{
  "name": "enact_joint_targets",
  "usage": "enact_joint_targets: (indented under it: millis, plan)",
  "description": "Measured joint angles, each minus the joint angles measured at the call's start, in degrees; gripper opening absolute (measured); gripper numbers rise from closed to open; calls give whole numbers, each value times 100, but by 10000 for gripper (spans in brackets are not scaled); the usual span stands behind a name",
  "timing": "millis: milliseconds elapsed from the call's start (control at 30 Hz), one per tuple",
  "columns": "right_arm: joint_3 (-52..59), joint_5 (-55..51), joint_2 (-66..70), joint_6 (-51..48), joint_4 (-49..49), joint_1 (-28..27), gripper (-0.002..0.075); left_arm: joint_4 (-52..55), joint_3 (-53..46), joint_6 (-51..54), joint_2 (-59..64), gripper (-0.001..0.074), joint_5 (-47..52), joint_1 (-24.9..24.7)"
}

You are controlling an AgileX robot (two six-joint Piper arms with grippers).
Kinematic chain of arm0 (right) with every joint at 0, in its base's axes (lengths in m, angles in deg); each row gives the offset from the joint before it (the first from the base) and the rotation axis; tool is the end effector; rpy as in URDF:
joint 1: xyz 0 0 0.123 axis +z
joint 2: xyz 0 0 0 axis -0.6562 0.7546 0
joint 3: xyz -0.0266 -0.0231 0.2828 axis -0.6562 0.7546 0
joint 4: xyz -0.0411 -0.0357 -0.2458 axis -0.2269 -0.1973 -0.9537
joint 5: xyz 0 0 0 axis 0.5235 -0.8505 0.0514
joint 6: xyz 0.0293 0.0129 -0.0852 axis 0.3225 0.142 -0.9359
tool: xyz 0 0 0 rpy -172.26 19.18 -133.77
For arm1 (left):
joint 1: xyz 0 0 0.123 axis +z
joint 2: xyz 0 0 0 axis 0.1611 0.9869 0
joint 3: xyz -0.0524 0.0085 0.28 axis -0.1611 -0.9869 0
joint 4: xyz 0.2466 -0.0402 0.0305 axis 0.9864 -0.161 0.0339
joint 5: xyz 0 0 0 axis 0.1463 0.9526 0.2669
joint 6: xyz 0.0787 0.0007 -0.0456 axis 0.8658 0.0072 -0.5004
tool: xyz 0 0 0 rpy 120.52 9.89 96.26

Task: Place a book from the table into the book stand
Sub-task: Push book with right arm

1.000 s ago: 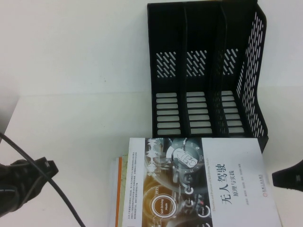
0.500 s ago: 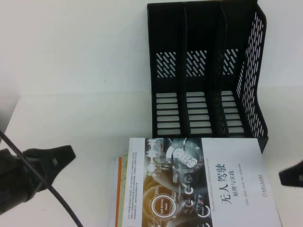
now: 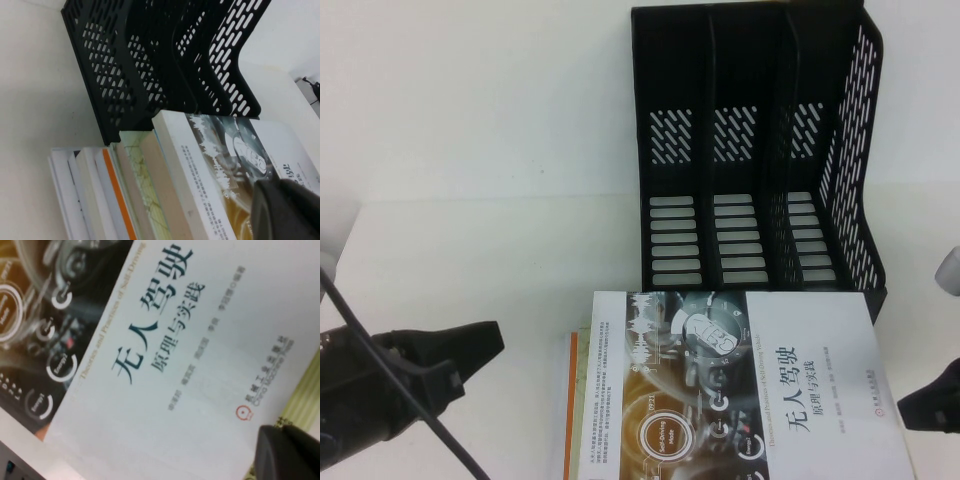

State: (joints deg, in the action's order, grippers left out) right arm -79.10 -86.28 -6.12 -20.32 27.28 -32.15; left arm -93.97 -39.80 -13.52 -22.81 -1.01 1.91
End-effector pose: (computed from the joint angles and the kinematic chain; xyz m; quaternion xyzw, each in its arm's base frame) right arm 0.2014 0.0732 0.2525 -0.1779 0.9330 0.2313 0.2107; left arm 0.1546 -0.0681 0.2873 -0.0037 0.8132 -0.3832 0.4380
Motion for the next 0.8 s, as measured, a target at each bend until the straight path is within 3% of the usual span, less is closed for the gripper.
enact_joint_targets:
  millis: [267,800]
  plan:
    - [0,98,0,174,-393,60,-5,87,0,0,0,-4,0,0]
    - [-208,84,558,56,-197,60,-4,378,0,187,0,-4,-41,0]
